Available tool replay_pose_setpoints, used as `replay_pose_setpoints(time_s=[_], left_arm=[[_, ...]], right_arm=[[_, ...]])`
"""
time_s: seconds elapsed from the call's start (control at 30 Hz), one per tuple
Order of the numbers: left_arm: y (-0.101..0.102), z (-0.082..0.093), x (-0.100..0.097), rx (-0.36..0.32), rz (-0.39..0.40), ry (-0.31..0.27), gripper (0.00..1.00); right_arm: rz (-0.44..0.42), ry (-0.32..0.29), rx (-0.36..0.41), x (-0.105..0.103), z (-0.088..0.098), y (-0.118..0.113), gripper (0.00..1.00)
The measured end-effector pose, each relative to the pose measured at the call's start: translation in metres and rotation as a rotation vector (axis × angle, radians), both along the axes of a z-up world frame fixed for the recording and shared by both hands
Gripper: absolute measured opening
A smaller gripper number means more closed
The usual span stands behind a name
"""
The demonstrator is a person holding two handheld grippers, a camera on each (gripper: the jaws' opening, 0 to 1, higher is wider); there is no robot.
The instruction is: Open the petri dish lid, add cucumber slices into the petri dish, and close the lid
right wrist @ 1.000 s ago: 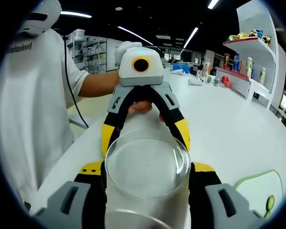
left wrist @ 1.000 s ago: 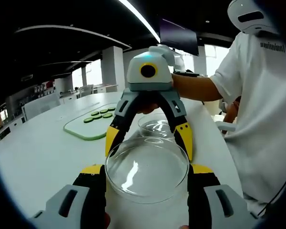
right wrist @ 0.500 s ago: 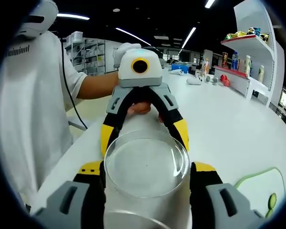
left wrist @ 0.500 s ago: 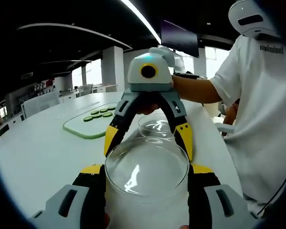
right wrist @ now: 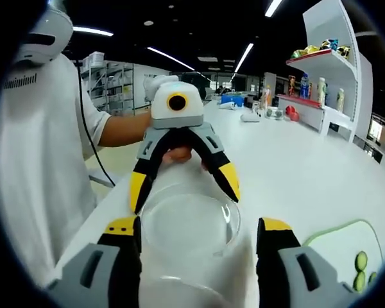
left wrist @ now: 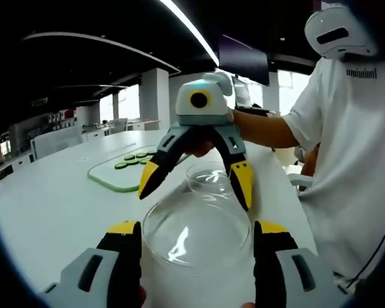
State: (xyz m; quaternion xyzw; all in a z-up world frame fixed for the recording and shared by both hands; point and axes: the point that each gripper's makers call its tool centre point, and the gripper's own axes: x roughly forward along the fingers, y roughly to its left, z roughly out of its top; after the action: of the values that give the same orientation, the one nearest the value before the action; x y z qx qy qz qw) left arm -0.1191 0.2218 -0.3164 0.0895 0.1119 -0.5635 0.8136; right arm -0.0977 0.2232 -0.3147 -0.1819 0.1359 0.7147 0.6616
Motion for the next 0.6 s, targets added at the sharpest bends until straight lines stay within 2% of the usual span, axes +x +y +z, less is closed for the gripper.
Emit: replay_pose_setpoints(time_s=[0.43, 0.6], left_arm=[[0.005, 0.018, 0.009, -0.072, 0.068, -0.023, 0.71], [0.010, 0.026, 0.017, -0.112, 0.135, -0.038, 0.71]], right_arm=[[-0.232, -0.004, 0.143, 0.030, 0.038, -0.037, 0.72], [-0.380, -0.047, 0.189, 0.047, 0.052, -0.062, 0.72]])
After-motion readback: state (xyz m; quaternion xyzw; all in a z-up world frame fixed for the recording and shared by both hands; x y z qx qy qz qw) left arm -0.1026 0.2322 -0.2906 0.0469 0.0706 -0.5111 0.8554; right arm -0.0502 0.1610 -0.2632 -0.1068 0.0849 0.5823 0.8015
